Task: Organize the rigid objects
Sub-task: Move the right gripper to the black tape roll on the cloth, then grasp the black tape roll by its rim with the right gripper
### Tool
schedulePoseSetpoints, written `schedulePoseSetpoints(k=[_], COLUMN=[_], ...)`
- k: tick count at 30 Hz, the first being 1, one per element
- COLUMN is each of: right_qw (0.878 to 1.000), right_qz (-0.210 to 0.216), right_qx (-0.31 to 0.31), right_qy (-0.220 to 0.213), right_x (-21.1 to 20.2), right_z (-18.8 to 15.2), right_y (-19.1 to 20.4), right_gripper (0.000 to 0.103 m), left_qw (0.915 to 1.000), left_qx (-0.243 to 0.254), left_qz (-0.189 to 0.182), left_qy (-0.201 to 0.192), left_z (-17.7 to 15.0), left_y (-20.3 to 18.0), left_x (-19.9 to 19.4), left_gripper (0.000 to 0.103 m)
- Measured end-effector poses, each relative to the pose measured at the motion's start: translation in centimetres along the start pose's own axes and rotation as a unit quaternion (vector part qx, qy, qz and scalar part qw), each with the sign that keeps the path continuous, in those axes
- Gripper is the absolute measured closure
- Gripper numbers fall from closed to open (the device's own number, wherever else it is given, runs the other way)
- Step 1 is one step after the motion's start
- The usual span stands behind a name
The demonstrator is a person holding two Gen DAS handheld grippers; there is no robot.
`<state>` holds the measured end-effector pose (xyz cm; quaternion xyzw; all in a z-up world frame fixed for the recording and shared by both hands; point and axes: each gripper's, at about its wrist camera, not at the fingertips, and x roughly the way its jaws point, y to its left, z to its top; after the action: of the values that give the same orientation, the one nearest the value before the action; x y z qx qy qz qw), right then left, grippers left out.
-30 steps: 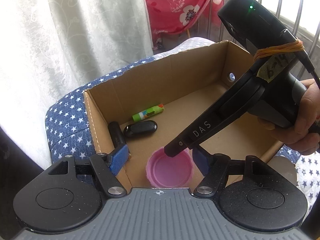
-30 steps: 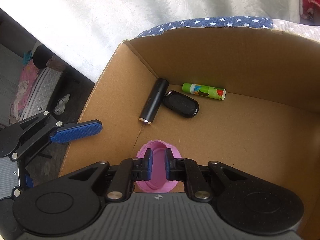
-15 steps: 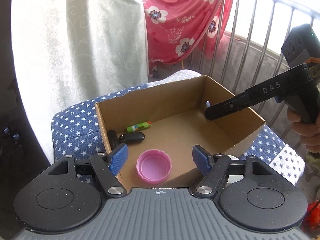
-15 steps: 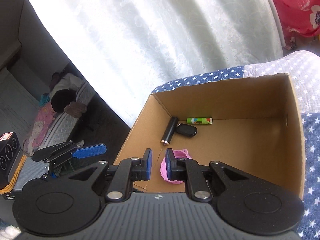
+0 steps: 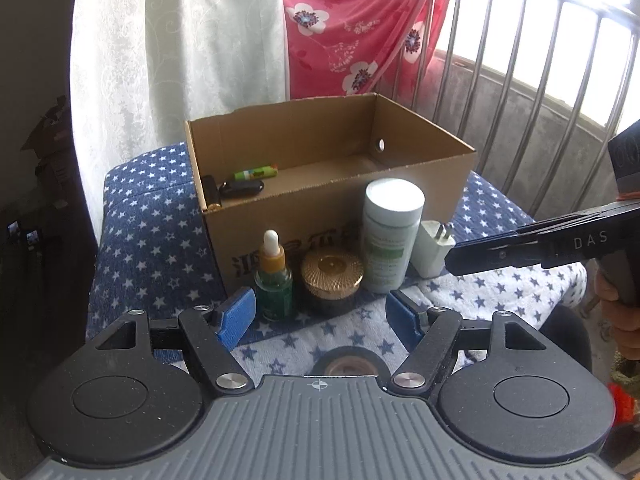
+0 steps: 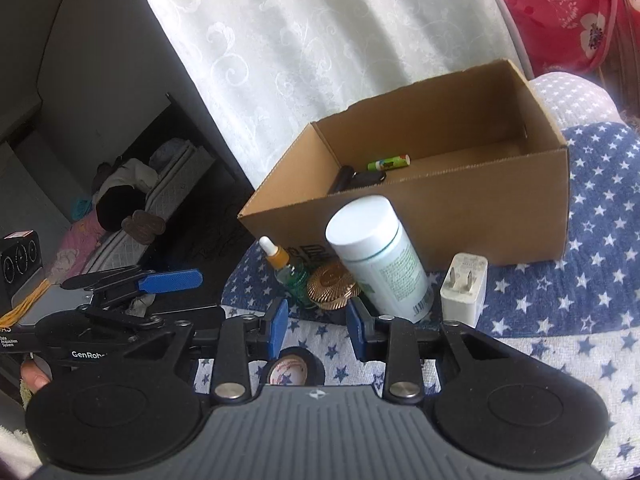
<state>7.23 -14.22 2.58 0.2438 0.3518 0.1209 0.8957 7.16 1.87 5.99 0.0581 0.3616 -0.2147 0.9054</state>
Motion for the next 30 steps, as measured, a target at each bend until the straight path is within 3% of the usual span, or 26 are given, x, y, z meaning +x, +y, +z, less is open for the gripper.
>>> schedulePoseSetpoints(k=[5,12,21,30], right_qw=[0.999,0.996,0.992,0.988], right_qz=[-0.006,-0.012,-0.033,-0.052], right_qx=[0.001,-0.024,-0.067,-0.098], right_qy=[0.049,0.085,0.104,0.108], right_x=[3.5,6.2,7.4,7.9], right_z=[-2.5,-3.7,-4.4,-4.1], right_y=[0.6,1.7,2.8,3.3], right_gripper=[0.067,0.067,0.069,0.071], left_qw=[0.9989,0.9972,0.997,0.9972], left_qx=[0.001,0.0,0.018,0.012], left_qz=[-0.016,-0.016,0.002,-0.004], left_qy=[0.044,0.073,0.075,0.073], left_z=[-3.1,-5.6,-6.4,-6.4], left_y=[-1.1,-1.8,-2.1,-1.8], left_x=[2.1,4.1,4.9,5.0], left_gripper=[0.031,0.031,0.032,0.034])
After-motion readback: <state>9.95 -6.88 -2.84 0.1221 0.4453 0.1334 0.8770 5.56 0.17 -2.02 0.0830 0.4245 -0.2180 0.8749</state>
